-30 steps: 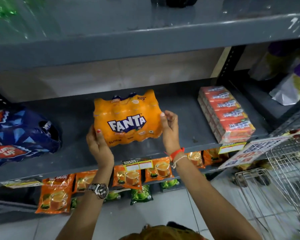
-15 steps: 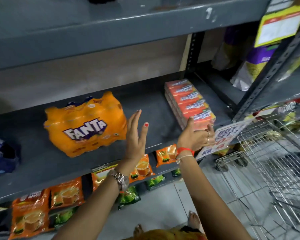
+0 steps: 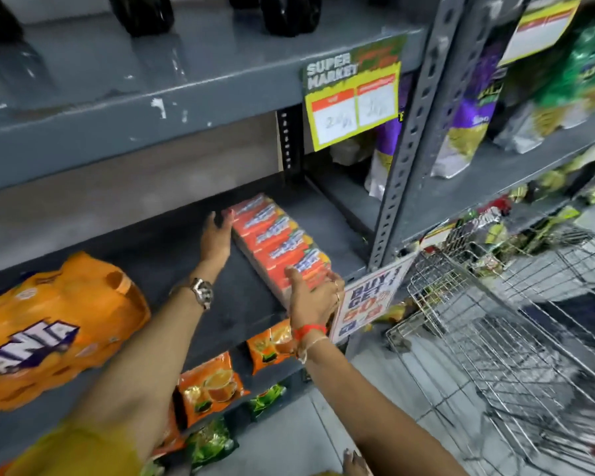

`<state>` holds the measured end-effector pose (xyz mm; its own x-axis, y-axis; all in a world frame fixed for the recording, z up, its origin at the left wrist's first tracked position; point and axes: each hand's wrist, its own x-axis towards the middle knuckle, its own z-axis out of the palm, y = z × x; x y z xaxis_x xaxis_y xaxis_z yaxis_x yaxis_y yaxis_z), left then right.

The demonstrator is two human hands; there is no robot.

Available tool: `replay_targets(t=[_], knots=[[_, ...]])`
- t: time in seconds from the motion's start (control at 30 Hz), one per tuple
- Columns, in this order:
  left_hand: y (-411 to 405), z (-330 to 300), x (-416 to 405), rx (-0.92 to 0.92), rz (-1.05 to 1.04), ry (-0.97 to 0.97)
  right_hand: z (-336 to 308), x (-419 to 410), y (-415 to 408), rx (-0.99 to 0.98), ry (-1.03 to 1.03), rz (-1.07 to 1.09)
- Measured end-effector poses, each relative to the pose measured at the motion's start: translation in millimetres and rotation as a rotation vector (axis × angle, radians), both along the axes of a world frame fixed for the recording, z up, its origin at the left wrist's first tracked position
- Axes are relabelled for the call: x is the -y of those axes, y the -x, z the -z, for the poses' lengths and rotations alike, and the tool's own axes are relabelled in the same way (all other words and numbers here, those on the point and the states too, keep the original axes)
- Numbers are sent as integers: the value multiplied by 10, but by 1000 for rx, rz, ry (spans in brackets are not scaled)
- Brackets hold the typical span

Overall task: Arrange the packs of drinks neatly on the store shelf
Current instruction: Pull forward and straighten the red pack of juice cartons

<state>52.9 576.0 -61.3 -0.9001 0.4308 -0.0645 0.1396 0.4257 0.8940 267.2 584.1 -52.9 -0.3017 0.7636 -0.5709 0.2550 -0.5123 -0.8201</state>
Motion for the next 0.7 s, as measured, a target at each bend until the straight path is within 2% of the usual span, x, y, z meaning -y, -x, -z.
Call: replay_targets(t=[0.03,0.1,0.17,0.23,0.33,0.4,0.47,0.53,0.7], knots=[[47,-17,-33,-2,-11,22,-1,-193,69,22,-148,72],[151,-40,-4,-35,-13,133,12,-485,141,9,-276,3],[215,-89,71,-12,12,241,27,-814,216,-58,-211,-106],[243,-163,172,101,33,273,39,-1085,269,-88,-202,-187],[169,-198,318,304,-28,202,-15,-1397,429,-83,-202,-373],[78,-215,353,328,-85,181,-66,-1513,500,-3,-274,-510],[-35,-198,392,294,-155,156,-91,-1559,524,42,-351,-601],[-168,-108,490,201,-231,92,-69,-1543,510,-4,-417,-645],[-692,315,825,-95,-258,-229,113,-1399,313,-324,-638,-659]])
